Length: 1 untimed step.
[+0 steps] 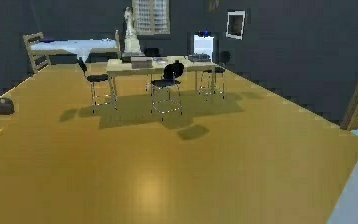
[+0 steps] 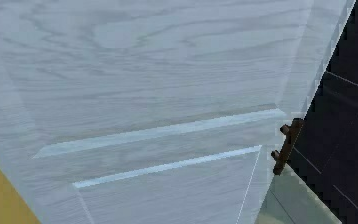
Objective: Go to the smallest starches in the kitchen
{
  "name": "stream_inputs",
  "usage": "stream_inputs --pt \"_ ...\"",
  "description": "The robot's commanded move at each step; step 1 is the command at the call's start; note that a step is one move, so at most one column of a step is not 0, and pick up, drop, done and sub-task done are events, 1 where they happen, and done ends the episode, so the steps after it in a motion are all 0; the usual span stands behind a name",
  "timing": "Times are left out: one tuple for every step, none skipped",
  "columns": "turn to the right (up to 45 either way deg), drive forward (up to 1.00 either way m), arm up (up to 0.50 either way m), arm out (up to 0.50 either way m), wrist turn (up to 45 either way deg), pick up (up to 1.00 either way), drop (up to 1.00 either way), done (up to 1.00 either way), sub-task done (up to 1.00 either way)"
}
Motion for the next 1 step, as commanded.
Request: stream_inputs --pt "3.0 0.00 0.00 0.00 0.0 0.00 0.00 0.00 0.00"
